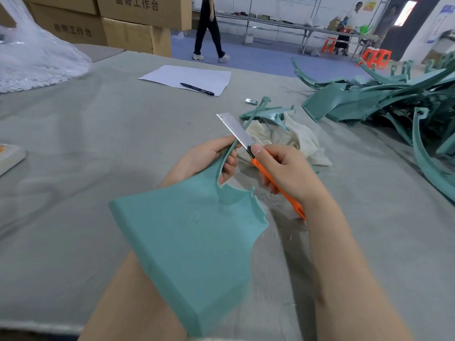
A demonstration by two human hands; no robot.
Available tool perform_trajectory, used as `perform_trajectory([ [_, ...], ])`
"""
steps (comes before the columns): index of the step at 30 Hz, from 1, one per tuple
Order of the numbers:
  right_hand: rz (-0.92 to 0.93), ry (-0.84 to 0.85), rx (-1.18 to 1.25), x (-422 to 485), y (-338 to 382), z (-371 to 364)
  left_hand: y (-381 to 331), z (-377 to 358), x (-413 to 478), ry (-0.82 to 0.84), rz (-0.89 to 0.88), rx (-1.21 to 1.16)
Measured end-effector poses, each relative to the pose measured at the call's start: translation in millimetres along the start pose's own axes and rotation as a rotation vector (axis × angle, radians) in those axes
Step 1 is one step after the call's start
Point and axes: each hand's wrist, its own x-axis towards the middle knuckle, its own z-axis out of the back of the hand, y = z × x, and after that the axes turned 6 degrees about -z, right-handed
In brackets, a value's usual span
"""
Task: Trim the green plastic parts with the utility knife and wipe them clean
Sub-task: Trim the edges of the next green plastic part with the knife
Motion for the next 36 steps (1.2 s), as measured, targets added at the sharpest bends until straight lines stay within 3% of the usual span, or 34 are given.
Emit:
perform_trajectory([
  [10,0.011,0.172,-0.052,-7.3,10.7,-1.9,1.3,-0.1,1.4,-0.022,-0.069,-0.171],
  [13,-0.016,0.239,-0.038,-7.9,11.5,-2.1,2.1,2.9,3.8,0.033,-0.104,-0.113],
  [17,-0.033,0.342,0.003,-8.2,12.2,-3.3,2.0,10.0,9.2,-0.056,-0.173,0.017],
  [27,-0.07,0.557,-0.064,-4.9,6.6,-0.8,-4.9,-1.4,5.5,0.016,-0.126,-0.198],
  [36,-0.117,0.636,0.007,-4.1,4.7,0.4,-4.4,-2.0,3.6,0.073,-0.104,-0.203],
])
